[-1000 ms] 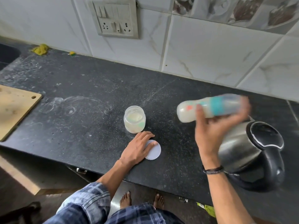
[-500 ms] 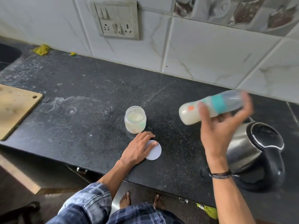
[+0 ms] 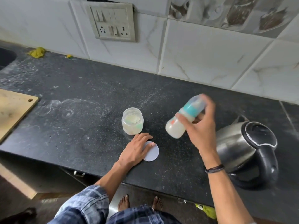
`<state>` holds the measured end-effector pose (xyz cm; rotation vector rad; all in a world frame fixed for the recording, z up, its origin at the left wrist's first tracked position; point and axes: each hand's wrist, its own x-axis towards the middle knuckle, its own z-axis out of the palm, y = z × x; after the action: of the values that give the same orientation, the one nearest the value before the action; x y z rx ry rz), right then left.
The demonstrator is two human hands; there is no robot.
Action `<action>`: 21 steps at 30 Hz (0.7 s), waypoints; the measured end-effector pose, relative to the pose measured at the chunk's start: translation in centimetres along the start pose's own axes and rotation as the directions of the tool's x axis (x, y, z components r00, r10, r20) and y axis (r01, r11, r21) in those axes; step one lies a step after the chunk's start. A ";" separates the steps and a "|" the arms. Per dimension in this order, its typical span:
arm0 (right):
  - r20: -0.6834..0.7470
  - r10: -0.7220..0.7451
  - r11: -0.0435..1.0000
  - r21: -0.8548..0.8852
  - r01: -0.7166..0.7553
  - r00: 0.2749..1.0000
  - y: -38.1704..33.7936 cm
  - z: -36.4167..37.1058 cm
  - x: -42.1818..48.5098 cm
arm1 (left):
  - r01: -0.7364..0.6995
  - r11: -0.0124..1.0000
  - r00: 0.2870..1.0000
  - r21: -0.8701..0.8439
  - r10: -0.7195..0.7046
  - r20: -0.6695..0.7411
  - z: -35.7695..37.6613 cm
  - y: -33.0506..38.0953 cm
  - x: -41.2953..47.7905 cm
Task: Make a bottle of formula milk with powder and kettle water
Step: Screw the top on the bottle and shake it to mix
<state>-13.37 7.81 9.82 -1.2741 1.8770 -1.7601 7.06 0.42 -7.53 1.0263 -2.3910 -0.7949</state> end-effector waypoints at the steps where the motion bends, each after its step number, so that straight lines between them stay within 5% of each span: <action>1: 0.033 0.038 0.999 -0.034 -0.037 0.999 0.3 -0.1 -0.2 | 0.001 1.000 1.000 -0.002 -0.001 0.003 0.0 0.0 0.1; 6: -0.248 -0.054 0.972 0.210 0.108 0.967 -0.4 -0.4 0.2 | 0.011 1.000 1.000 0.004 -0.011 0.008 0.0 0.1 0.1; 10: 0.037 -0.016 0.998 -0.057 0.018 0.999 -0.8 -0.9 0.5 | 0.011 1.000 1.000 -0.004 -0.011 0.001 0.2 -0.1 0.0; 15: -0.316 -0.179 0.934 0.244 0.262 0.932 -1.9 -1.1 1.4 | 0.020 1.000 1.000 0.009 -0.020 0.007 0.2 -0.1 0.1; 17: -0.228 -0.165 0.968 0.149 0.202 0.960 -1.3 -0.5 1.3 | 0.010 1.000 1.000 0.007 -0.010 0.004 0.3 -0.2 0.0; 19: 0.038 -0.043 0.995 -0.084 0.046 0.998 -1.0 0.0 0.8 | 0.010 1.000 1.000 0.012 -0.010 0.004 0.2 -0.3 0.0; 21: 0.055 -0.048 0.995 -0.083 0.052 0.997 -0.8 -0.4 0.6 | 0.005 1.000 1.000 0.009 -0.005 0.012 0.3 -0.2 0.1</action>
<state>-13.67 7.78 10.88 -1.3956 1.9239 -1.6705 6.90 0.32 -7.83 1.0346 -2.4048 -0.7953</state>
